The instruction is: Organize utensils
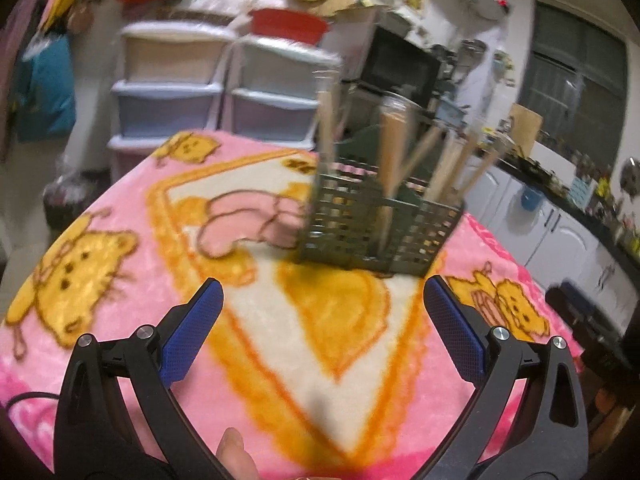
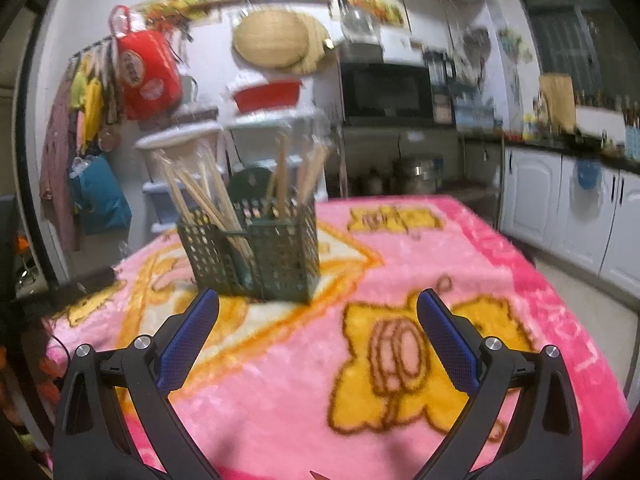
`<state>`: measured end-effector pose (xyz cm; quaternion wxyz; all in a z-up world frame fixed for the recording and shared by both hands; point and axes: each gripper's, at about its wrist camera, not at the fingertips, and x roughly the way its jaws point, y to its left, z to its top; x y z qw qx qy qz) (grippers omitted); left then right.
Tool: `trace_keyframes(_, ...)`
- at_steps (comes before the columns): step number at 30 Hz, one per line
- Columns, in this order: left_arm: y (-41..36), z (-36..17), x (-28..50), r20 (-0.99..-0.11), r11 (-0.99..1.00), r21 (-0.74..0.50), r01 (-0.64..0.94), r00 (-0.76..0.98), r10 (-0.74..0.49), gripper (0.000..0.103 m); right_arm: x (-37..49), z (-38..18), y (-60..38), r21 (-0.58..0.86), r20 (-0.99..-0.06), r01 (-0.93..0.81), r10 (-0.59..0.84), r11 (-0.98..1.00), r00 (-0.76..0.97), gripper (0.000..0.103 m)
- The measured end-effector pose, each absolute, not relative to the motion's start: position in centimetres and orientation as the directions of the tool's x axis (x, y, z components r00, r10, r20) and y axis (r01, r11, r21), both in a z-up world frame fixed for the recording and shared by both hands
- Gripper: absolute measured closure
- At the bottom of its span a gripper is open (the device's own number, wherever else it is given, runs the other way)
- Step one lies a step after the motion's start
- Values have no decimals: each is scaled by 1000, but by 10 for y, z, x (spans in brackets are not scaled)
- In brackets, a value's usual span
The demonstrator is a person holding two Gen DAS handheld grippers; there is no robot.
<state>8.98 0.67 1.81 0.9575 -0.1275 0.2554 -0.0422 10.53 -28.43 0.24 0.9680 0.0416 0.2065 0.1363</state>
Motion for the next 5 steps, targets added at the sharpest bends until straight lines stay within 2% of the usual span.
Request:
trace_keyframes(3, 46, 30, 86, -530, 966, -247, -79, 845, -67, 11, 124, -2, -305, 136, -501, -182, 226, 974, 835, 7)
trace_keyframes(5, 83, 39, 82, -580, 961, -204, -185, 814, 34, 11, 139, -8, -325, 109, -581, -110, 153, 988, 799, 7)
